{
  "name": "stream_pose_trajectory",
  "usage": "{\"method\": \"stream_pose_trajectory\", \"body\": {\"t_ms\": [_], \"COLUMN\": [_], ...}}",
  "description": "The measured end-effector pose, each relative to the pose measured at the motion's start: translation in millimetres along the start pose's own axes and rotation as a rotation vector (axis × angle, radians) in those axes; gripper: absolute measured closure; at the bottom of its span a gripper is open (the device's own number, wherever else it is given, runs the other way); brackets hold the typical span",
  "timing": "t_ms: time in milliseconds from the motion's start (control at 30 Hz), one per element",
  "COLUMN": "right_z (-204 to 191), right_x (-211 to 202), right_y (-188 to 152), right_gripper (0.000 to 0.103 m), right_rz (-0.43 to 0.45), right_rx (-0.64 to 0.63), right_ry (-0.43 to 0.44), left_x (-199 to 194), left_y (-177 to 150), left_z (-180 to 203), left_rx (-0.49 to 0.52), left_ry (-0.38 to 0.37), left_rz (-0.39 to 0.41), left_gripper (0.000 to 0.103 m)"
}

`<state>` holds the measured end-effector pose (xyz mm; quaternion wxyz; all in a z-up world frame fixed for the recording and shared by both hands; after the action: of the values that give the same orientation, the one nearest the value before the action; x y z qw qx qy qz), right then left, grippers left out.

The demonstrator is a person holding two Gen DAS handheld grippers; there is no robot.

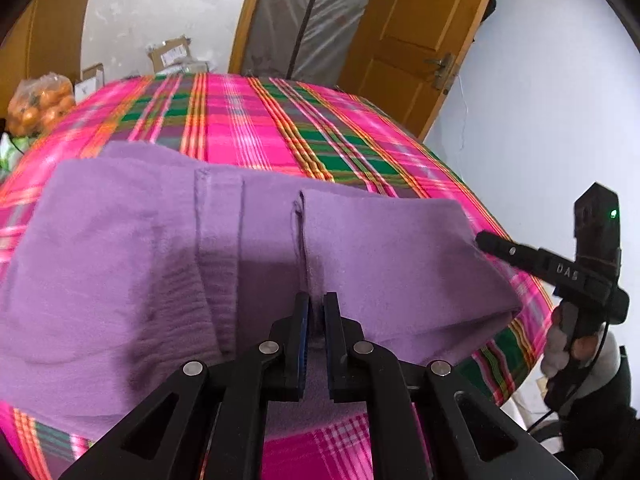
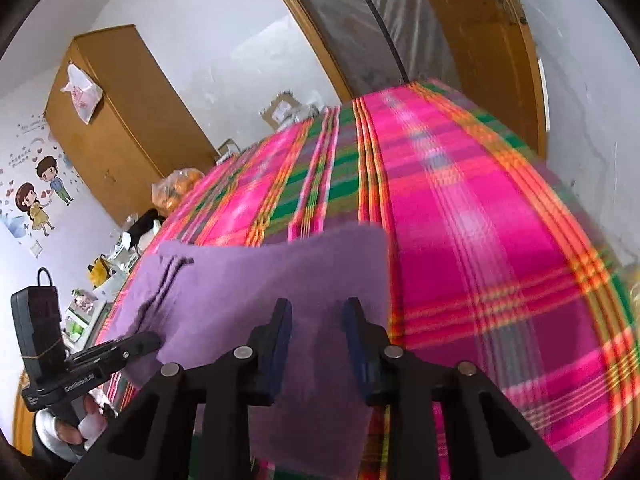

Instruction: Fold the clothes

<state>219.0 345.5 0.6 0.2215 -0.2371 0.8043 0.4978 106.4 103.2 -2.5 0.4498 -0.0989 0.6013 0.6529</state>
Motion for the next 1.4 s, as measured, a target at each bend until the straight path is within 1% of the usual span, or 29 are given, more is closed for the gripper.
{"method": "stream_pose_trajectory", "body": {"t_ms": [67,133,200,267,300,367,433,467,500,633,800,967,1133,1200,1333,1400], "right_z": [-0.1,-1.8,-3.4,-4.4,-3.0,1.4,7.7,8.9,9.5,6.5,5.6,-0.6,-8.1,-8.9,-20.1,-24.8], "right_x": [1.8,8.3,14.8,23.5,28.7,38.5,47.0,49.2,51.4,56.7,59.7,42.6,24.3,17.9,0.9,-1.5], "right_y": [6.1,13.2,20.4,24.8,26.4,29.8,33.2,33.7,33.7,33.4,35.2,25.6,-4.8,-9.8,-12.6,-15.8], "right_gripper": [0.074,0.074,0.075,0.077,0.079,0.083,0.084,0.088,0.088,0.088,0.089,0.089,0.089,0.089,0.089,0.089], "right_rz": [0.008,0.007,0.006,0.001,-0.006,-0.028,-0.057,-0.066,-0.077,-0.089,-0.093,-0.056,-0.060,-0.053,-0.023,-0.022], "right_rx": [-0.013,-0.033,-0.052,-0.065,-0.062,-0.046,-0.015,-0.015,-0.020,-0.046,-0.060,-0.079,-0.128,-0.136,-0.163,-0.185], "right_ry": [-0.021,-0.038,-0.055,-0.078,-0.091,-0.111,-0.116,-0.123,-0.131,-0.162,-0.173,-0.190,-0.201,-0.208,-0.201,-0.195], "left_x": [-5.9,-8.2,-2.7,10.5,18.7,41.8,60.6,68.4,75.9,80.3,82.1,80.4,81.2,80.9,75.7,70.9], "left_y": [8.4,20.1,35.0,48.3,52.7,55.6,54.2,51.9,49.0,48.2,47.5,47.0,47.5,47.6,44.6,41.9], "left_z": [2.2,6.7,14.6,25.3,29.6,34.7,34.8,32.8,30.3,27.0,30.8,29.9,30.3,30.2,33.2,35.7], "left_rx": [0.022,0.046,0.075,0.111,0.123,0.127,0.127,0.119,0.106,0.087,0.107,0.104,0.107,0.109,0.125,0.131], "left_ry": [0.029,0.043,0.055,0.041,0.037,0.037,0.051,0.056,0.058,0.047,0.068,0.065,0.067,0.069,0.096,0.111], "left_rz": [0.031,0.057,0.072,0.080,0.076,0.037,-0.005,-0.027,-0.049,-0.055,-0.059,-0.058,-0.058,-0.058,-0.047,-0.039], "left_gripper": [0.095,0.095,0.095,0.093,0.093,0.093,0.093,0.093,0.093,0.093,0.093,0.093,0.093,0.093,0.093,0.093]}}
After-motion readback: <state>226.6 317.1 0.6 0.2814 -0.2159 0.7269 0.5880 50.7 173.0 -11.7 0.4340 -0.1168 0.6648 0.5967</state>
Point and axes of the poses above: each gripper's, at about its wrist camera, not at the fingertips, and x roughly the way its jaws point, z to its right, y to its top, the point moved 4 cm from there along x, roughly the way its jaws point
